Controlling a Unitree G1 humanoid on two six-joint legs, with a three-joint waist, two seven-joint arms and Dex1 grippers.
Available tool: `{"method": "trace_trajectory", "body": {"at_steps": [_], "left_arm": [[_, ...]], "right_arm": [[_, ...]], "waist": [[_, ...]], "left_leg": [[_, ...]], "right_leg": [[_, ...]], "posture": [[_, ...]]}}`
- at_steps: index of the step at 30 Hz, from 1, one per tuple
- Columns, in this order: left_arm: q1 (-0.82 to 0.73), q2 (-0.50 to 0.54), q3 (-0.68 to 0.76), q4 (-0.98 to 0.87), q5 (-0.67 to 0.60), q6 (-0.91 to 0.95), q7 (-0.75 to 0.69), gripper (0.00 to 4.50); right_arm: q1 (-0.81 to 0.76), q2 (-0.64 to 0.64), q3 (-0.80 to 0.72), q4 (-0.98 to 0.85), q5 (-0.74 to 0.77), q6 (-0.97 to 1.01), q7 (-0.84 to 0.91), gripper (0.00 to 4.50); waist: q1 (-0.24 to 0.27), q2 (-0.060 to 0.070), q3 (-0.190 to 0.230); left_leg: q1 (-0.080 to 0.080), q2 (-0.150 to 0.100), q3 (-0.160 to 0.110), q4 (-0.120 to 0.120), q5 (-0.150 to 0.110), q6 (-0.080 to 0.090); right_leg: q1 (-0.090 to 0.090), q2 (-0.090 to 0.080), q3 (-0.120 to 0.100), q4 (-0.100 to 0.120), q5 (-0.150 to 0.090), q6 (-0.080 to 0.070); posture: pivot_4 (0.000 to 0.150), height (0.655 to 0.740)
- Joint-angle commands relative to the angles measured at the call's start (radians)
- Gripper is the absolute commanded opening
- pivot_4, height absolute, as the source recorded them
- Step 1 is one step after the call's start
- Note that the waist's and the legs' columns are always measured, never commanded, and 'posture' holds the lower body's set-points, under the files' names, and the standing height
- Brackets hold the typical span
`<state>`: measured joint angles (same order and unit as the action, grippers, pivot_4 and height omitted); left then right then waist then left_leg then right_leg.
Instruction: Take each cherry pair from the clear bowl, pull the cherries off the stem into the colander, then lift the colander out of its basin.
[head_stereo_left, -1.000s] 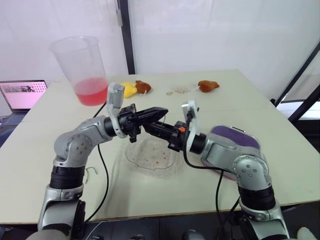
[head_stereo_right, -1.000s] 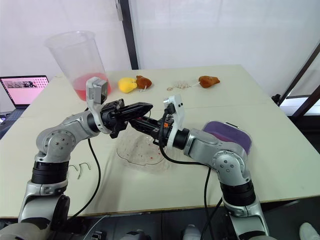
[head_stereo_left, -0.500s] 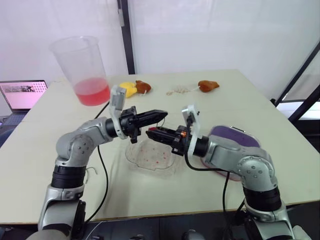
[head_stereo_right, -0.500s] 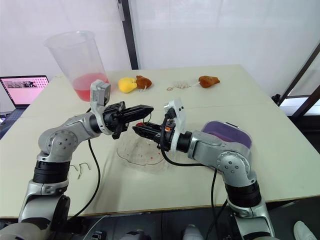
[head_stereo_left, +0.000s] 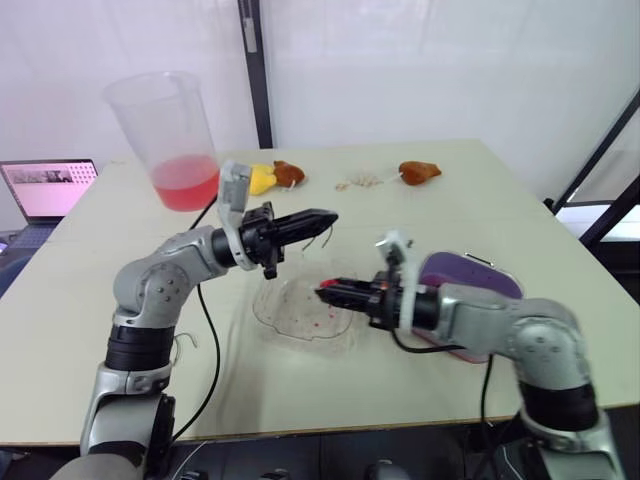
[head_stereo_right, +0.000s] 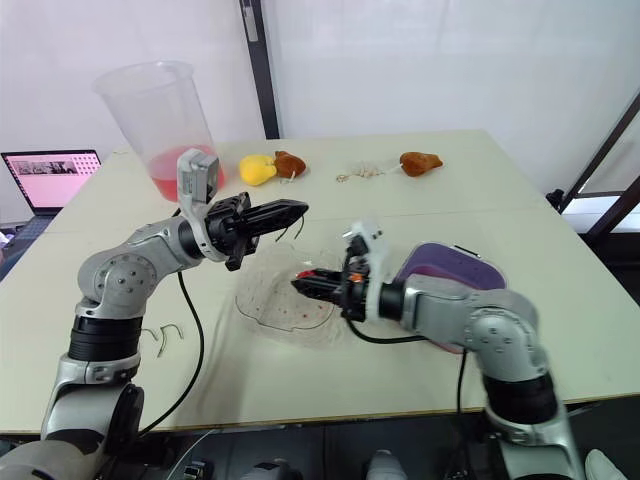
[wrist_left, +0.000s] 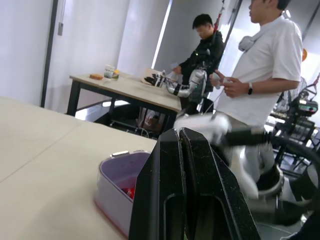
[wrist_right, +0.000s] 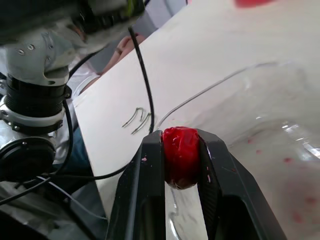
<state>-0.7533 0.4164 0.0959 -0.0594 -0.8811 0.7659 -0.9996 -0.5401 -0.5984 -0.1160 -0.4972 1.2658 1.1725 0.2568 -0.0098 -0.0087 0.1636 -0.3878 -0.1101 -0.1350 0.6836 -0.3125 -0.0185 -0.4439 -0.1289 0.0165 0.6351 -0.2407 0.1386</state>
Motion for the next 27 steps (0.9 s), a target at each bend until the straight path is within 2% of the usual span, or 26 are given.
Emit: {"method": "trace_trajectory", "body": {"at_steps": [1, 4, 7, 9, 15, 18, 23, 24, 27], "left_arm": [[0.003, 0.026, 0.038, -0.019, -0.004, -0.022, -0.002, 0.0], [0.028, 0.052, 0.048, -0.019, 0.001, -0.028, -0.005, 0.0], [0.062, 0.081, 0.062, -0.021, 0.01, -0.04, -0.011, 0.0], [0.084, 0.098, 0.067, -0.02, 0.024, -0.053, -0.017, 0.0], [0.138, 0.171, 0.052, -0.033, 0.079, -0.089, -0.051, 0.0], [0.14, 0.184, 0.067, -0.035, 0.075, -0.09, -0.044, 0.0], [0.17, 0.214, 0.086, -0.038, 0.077, -0.095, -0.044, 0.0], [0.177, 0.22, 0.089, -0.041, 0.077, -0.094, -0.043, 0.0], [0.203, 0.245, 0.101, -0.051, 0.079, -0.081, -0.033, 0.0]], "right_arm": [[-0.006, -0.215, -0.134, -0.03, -0.014, 0.006, 0.112, 0.68], [0.084, -0.485, -0.134, 0.014, -0.197, -0.039, 0.27, 0.68], [0.186, -0.64, -0.101, 0.12, -0.392, -0.172, 0.392, 0.68], [0.229, -0.65, -0.077, 0.176, -0.466, -0.251, 0.451, 0.68], [0.227, -0.544, -0.028, 0.257, -0.54, -0.311, 0.513, 0.68], [0.224, -0.497, -0.037, 0.276, -0.534, -0.298, 0.527, 1.67], [0.205, -0.476, -0.055, 0.279, -0.535, -0.277, 0.553, 4.1], [0.201, -0.481, -0.064, 0.274, -0.53, -0.273, 0.563, 4.41], [0.174, -0.469, -0.114, 0.248, -0.488, -0.277, 0.594, 4.41]], "waist": [[0.0, 0.0, 0.0], [0.001, 0.001, 0.0], [-0.005, 0.001, 0.0], [-0.008, 0.001, 0.0], [-0.002, 0.001, 0.0], [0.007, 0.001, 0.001], [0.017, 0.001, 0.001], [0.017, 0.001, 0.001], [0.018, 0.001, 0.001]], "left_leg": [[0.0, 0.0, 0.0, 0.0, 0.0, 0.0], [0.0, 0.0, 0.001, -0.001, -0.001, 0.001], [0.0, 0.001, 0.002, -0.001, -0.001, 0.002], [0.001, 0.002, 0.005, -0.001, -0.001, 0.002], [0.002, 0.002, 0.005, -0.001, -0.001, 0.002], [0.001, 0.001, 0.004, 0.0, -0.001, 0.002], [0.001, 0.001, 0.004, 0.0, -0.001, 0.002], [0.001, 0.001, 0.004, 0.0, -0.001, 0.002], [0.001, 0.001, 0.004, 0.0, -0.001, 0.002]], "right_leg": [[0.0, 0.0, 0.0, 0.0, 0.0, 0.0], [0.0, 0.0, -0.001, -0.001, 0.0, 0.0], [0.0, 0.001, 0.0, -0.002, 0.0, 0.0], [0.001, 0.001, 0.001, -0.001, 0.0, 0.0], [0.0, 0.001, 0.002, -0.001, 0.0, 0.0], [0.001, 0.0, 0.001, -0.002, 0.0, 0.001], [0.001, 0.0, 0.002, -0.003, 0.002, 0.001], [0.001, 0.0, 0.002, -0.003, 0.002, 0.001], [0.001, 0.0, 0.002, -0.003, 0.002, 0.001]], "posture": [[0.15, 0.74], [0.15, 0.74], [0.15, 0.74], [0.15, 0.74], [0.15, 0.74], [0.15, 0.74], [0.15, 0.74], [0.15, 0.74], [0.15, 0.74]]}}
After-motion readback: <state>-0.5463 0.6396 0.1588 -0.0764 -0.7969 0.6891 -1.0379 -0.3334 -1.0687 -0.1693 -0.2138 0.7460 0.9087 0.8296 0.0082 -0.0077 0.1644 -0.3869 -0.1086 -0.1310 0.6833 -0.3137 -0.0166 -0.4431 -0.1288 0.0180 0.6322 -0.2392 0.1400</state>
